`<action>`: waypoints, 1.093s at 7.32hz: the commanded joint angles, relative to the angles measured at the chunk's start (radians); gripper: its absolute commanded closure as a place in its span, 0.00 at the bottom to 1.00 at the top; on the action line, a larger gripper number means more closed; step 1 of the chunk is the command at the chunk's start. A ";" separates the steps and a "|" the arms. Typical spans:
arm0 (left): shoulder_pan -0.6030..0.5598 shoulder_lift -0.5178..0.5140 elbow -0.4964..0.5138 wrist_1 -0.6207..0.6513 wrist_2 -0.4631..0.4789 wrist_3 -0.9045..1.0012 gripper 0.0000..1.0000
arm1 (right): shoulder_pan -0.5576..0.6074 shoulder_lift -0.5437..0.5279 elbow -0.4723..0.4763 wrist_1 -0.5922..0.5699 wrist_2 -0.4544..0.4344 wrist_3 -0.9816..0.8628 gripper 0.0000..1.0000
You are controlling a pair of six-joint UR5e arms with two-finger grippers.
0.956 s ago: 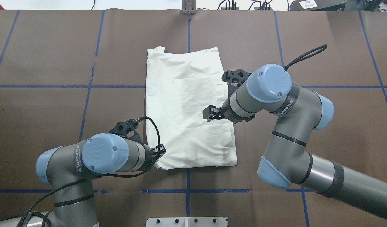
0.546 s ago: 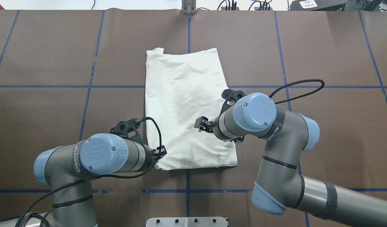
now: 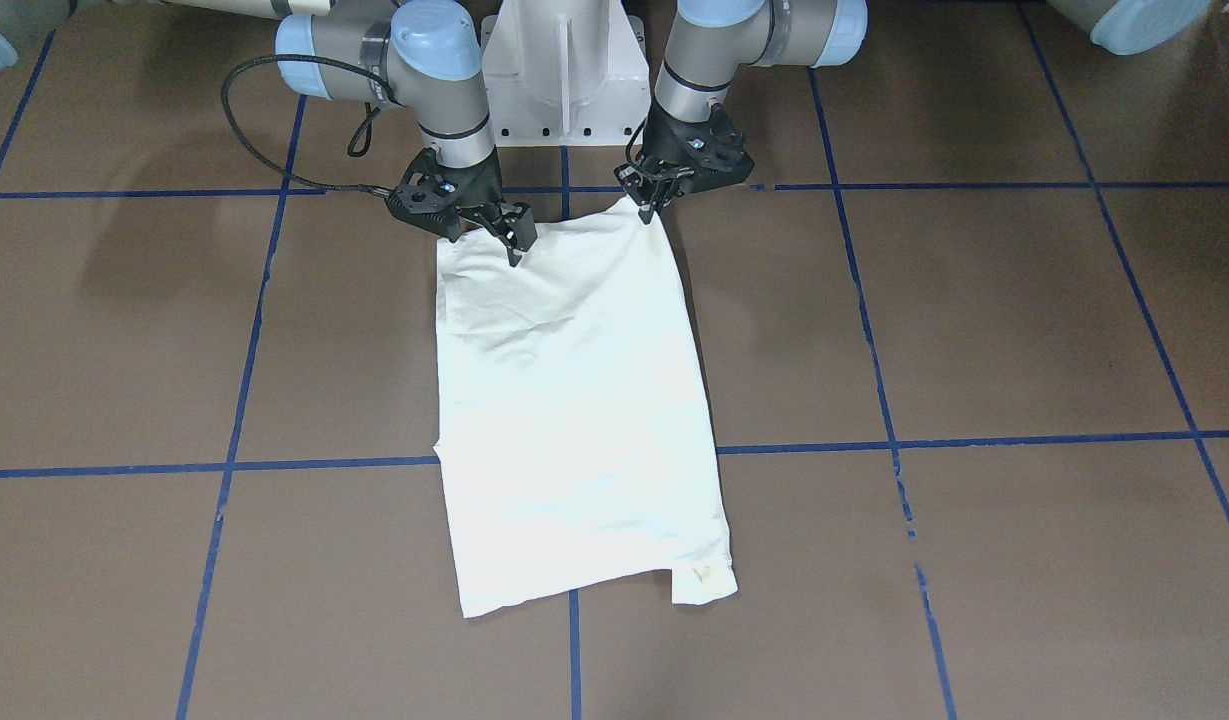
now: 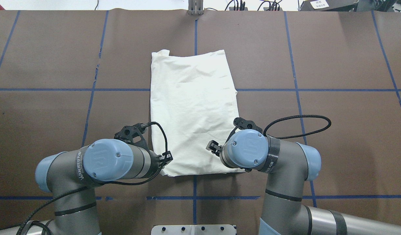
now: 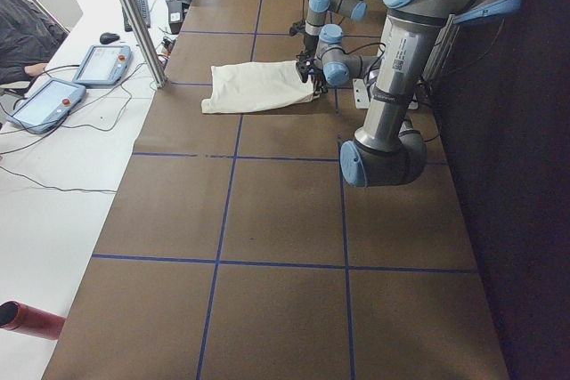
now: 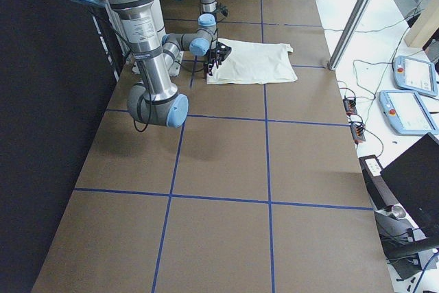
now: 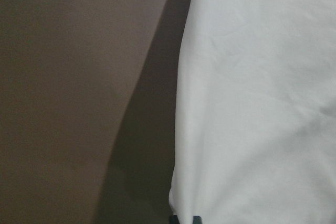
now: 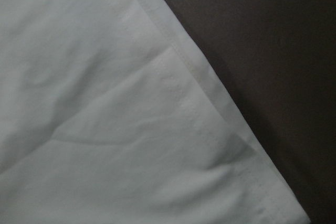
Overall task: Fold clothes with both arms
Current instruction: 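Grasp both near corners of the shirt with the left and right grippers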
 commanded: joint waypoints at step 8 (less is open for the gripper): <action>0.004 -0.001 0.021 -0.007 0.004 -0.001 1.00 | -0.052 -0.022 0.004 -0.019 -0.020 0.014 1.00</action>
